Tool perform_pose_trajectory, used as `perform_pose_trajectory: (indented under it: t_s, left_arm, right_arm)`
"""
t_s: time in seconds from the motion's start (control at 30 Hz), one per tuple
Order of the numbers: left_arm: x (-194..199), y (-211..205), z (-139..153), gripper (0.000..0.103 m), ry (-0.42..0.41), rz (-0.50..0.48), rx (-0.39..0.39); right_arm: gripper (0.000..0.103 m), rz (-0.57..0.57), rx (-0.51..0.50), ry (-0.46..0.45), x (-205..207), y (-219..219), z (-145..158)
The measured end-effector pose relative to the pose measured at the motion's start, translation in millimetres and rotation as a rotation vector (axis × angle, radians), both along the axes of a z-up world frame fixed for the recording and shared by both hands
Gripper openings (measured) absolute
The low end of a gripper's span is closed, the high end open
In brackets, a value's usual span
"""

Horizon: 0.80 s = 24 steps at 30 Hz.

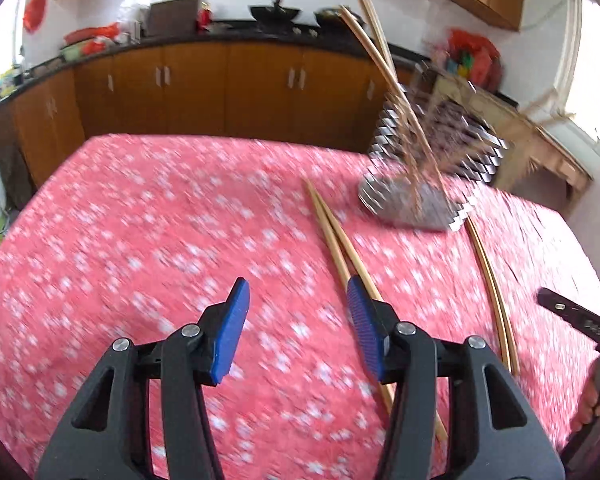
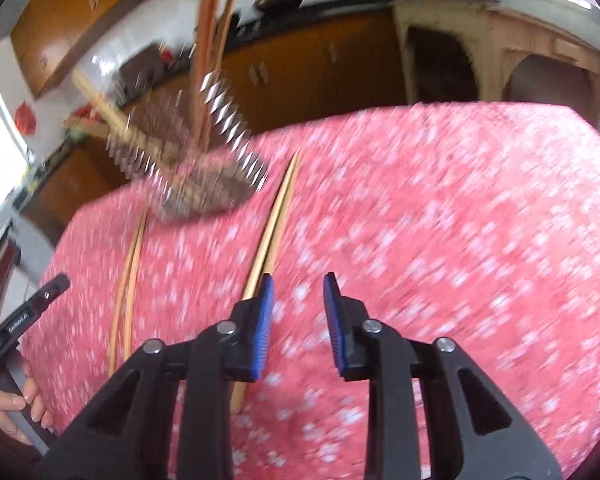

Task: Organize utensils

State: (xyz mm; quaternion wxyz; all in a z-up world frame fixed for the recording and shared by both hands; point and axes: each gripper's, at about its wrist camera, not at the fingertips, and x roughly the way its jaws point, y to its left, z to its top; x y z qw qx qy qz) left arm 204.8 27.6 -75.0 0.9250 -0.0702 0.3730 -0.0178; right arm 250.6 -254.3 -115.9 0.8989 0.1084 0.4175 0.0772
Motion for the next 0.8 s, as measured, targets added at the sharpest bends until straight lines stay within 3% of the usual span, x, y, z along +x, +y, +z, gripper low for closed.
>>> perform_pose_trajectory:
  t_s: [0.13,0.3,0.43,0.53,0.67,0.8]
  left_arm:
    - [-4,-15,-11,0.052,0.036,-0.042,-0.019]
    - [-7,-30,-19,0.052,0.056,-0.07,0.012]
    - [-1,-39,-28,0.051,0.084,-0.075,0.042]
    - [-2,-43,-36,0.05,0.103,-0.076,0.073]
    - [1,-50,-41,0.042,0.113,-0.077,0.119]
    - [5,-47,-41,0.021,0.114,-0.062,0.139]
  right_arm:
    - [0.024,0.028,-0.003,0.024,2,17,-10]
    - [0.024,0.049,-0.054,0.036,3,34,-14]
    - [0.015,0.043,-0.12,0.028,4,40,-18]
    - [0.014,0.047,-0.151,0.02,3,42,-17]
    - [0.014,0.058,-0.205,0.007,5,47,-19]
    - [0.009,0.034,-0.214,0.005,9,39,-19]
